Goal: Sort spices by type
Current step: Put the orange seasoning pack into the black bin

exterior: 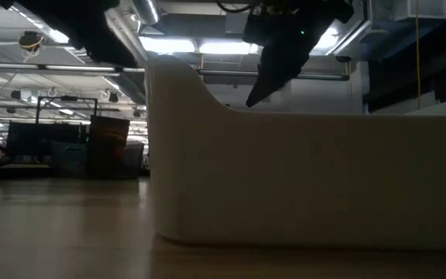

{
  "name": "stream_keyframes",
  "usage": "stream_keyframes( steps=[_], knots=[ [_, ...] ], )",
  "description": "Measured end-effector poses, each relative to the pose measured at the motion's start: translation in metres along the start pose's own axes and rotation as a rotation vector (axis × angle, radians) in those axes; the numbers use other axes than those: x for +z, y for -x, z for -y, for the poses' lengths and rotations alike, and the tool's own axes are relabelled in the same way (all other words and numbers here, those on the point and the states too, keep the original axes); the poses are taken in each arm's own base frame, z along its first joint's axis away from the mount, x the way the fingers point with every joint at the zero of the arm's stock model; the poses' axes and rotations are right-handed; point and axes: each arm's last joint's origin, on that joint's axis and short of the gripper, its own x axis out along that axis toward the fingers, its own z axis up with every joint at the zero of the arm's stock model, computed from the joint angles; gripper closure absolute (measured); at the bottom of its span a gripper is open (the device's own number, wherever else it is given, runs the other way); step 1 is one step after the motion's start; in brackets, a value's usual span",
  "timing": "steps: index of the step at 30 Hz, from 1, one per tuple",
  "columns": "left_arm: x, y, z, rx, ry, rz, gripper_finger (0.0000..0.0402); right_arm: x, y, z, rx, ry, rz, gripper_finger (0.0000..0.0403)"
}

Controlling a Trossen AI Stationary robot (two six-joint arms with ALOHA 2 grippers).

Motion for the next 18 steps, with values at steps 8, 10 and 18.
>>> stream_keyframes(
  steps=[8,10,18],
  knots=[
    [0.009,0.013,0.02,-0.137,-0.054,-0.002,0.0247,0.007,0.0,0.0,0.024,-0.01,0.078,0.023],
    [0.013,0.015,0.022,-0.145,-0.059,-0.01,0.0247,0.009,0.0,0.0,0.025,-0.011,0.091,0.023],
    [0.027,0.022,0.041,-0.209,-0.144,-0.087,0.0247,0.017,0.002,0.001,0.023,-0.019,0.185,0.023]
  ],
)
